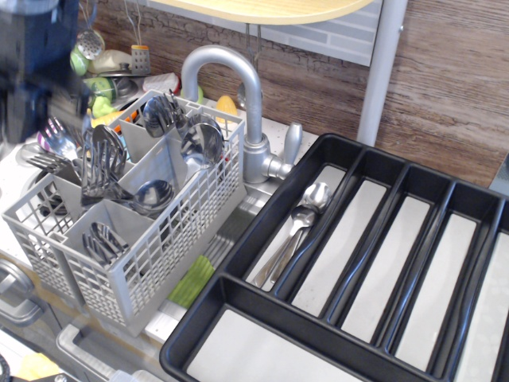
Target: Put small spoon from basket to tray
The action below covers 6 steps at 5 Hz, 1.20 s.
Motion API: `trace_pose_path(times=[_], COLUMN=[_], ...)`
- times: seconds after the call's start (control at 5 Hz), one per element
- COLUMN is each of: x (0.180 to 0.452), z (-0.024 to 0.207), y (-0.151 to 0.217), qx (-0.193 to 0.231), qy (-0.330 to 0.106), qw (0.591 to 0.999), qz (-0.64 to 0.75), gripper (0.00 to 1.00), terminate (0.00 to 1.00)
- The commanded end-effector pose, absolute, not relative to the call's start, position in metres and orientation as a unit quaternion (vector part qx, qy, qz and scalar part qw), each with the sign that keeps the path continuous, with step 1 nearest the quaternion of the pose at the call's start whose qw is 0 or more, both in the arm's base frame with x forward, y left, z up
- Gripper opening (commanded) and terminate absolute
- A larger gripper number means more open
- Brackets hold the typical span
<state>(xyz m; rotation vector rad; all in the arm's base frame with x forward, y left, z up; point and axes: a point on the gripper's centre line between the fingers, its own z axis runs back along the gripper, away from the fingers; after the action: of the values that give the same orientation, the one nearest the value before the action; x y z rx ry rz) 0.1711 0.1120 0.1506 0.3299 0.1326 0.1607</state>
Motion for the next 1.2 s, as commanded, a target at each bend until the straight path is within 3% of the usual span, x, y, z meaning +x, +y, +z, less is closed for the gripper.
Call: trace_pose_path(times=[0.0, 0.2, 0.4, 0.8, 1.0], x=[0.191, 0.206, 0.218, 0.247, 0.26], z=[0.201, 0.213, 0.21, 0.2, 0.182], y=[0.08, 0.057, 0.041, 0.021, 0.014], qx=[0.111, 0.079, 0.038, -0.006, -0.031], qy=[0.119, 0.137, 0.138, 0.123, 0.096], qw=[0.972, 0.967, 0.966, 0.96, 0.96], qz=[0.169, 0.2, 0.217, 0.25, 0.262], gripper=[0.0, 0.0, 0.0, 0.0, 0.0], terminate=[0.0, 0.0, 0.0, 0.0, 0.0])
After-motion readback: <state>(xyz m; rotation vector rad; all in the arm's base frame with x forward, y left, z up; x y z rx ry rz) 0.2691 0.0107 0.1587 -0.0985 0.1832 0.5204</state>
